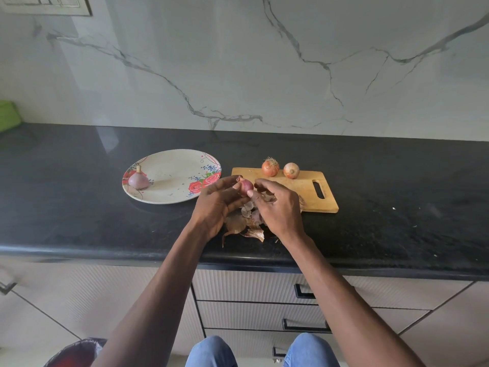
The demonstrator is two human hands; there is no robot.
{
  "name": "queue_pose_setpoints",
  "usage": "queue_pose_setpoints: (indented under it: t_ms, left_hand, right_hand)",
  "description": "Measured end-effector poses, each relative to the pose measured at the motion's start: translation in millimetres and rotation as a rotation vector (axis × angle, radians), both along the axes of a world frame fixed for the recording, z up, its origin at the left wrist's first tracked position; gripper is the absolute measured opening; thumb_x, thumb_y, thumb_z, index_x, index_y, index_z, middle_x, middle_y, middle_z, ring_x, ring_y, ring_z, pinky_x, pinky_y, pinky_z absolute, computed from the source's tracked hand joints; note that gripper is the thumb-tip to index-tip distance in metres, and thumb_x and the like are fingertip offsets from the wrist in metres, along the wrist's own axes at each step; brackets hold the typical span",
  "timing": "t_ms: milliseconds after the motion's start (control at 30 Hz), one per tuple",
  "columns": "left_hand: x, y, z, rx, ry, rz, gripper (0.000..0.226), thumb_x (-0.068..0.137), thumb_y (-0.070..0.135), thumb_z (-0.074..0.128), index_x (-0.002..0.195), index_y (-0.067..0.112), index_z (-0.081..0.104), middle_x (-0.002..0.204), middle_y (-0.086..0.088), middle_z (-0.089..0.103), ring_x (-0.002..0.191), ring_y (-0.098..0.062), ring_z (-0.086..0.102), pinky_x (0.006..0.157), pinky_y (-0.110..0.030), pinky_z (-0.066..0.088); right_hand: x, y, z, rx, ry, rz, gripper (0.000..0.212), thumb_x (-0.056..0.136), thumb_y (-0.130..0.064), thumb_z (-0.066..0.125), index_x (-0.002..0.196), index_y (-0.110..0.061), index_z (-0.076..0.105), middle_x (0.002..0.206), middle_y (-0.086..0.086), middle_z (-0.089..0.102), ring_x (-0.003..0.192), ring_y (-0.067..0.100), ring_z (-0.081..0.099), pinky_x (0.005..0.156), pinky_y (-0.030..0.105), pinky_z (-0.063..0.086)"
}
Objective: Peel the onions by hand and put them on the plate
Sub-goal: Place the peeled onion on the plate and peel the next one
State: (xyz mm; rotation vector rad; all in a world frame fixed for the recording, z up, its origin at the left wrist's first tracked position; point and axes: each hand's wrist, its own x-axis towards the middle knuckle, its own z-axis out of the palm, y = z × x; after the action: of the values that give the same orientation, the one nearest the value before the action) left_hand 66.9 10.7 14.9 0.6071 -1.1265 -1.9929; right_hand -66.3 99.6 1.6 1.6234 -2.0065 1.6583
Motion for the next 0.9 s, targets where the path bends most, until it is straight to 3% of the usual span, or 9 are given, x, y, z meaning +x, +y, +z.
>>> queue_pose_setpoints:
  t_ms: [100, 267, 467, 567, 733, 900]
  left_hand:
    - [0.0, 3.1, 1.6, -0.009, -0.001, -0.009, 0.022, 0.094, -0.002, 0.061, 0.116, -0.001, 0.063, 0.101, -0.016, 0.074, 0.087, -0.022, 0.075, 0.07, -0.027, 0.061]
    - [-1.4, 8.1, -0.8, -0.166, -0.083, 0.021, 0.017, 0.093, 0.006, 0.067, 0.109, -0.001, 0.069, 0.101, -0.017, 0.076, 0.089, -0.024, 0.075, 0.076, -0.028, 0.062]
    - [0.3, 16.5, 3.1, -0.287, -0.147, 0.084, 0.011, 0.092, 0.003, 0.069, 0.099, 0.008, 0.074, 0.084, -0.009, 0.078, 0.072, -0.016, 0.075, 0.067, -0.025, 0.061]
    - [0.5, 15.8, 2.1, -0.316, -0.16, 0.124, 0.012, 0.091, 0.001, 0.069, 0.096, 0.009, 0.076, 0.083, -0.012, 0.078, 0.07, -0.017, 0.074, 0.069, -0.025, 0.061]
    - [0.9, 14.1, -3.8, -0.379, -0.183, 0.155, 0.017, 0.092, -0.002, 0.066, 0.097, 0.01, 0.078, 0.089, -0.017, 0.077, 0.08, -0.025, 0.075, 0.081, -0.033, 0.062]
    - [1.3, 11.2, -9.9, -0.478, -0.232, 0.196, 0.022, 0.093, -0.001, 0.065, 0.094, 0.017, 0.079, 0.089, -0.013, 0.078, 0.088, -0.03, 0.076, 0.086, -0.038, 0.06]
  right_hand:
    - [0.1, -0.3, 0.9, 0.066, -0.069, 0.077, 0.045, 0.083, -0.023, 0.079, 0.126, -0.013, 0.067, 0.119, 0.002, 0.071, 0.097, 0.014, 0.07, 0.084, 0.025, 0.058]
    - [-1.9, -2.5, -3.5, 0.016, 0.02, 0.009, 0.045, 0.08, -0.014, 0.081, 0.123, -0.01, 0.068, 0.116, 0.004, 0.072, 0.103, 0.017, 0.068, 0.088, 0.034, 0.058]
    - [0.3, -1.2, -1.2, -0.096, 0.137, -0.004, 0.038, 0.079, 0.002, 0.076, 0.117, -0.004, 0.069, 0.113, 0.007, 0.07, 0.104, 0.009, 0.061, 0.092, 0.023, 0.054]
    - [2.1, -2.6, -2.9, -0.095, 0.196, -0.007, 0.036, 0.081, 0.003, 0.074, 0.116, -0.001, 0.069, 0.116, 0.01, 0.068, 0.107, 0.017, 0.064, 0.094, 0.012, 0.048]
    - [5.7, -3.1, -2.7, -0.074, 0.341, -0.014, 0.036, 0.078, 0.009, 0.074, 0.113, 0.003, 0.07, 0.115, 0.014, 0.068, 0.104, 0.026, 0.066, 0.088, 0.029, 0.056]
    - [6.9, -3.5, -3.6, -0.062, 0.384, -0.025, 0.036, 0.077, 0.009, 0.074, 0.113, 0.004, 0.069, 0.116, 0.015, 0.067, 0.105, 0.028, 0.066, 0.087, 0.032, 0.058]
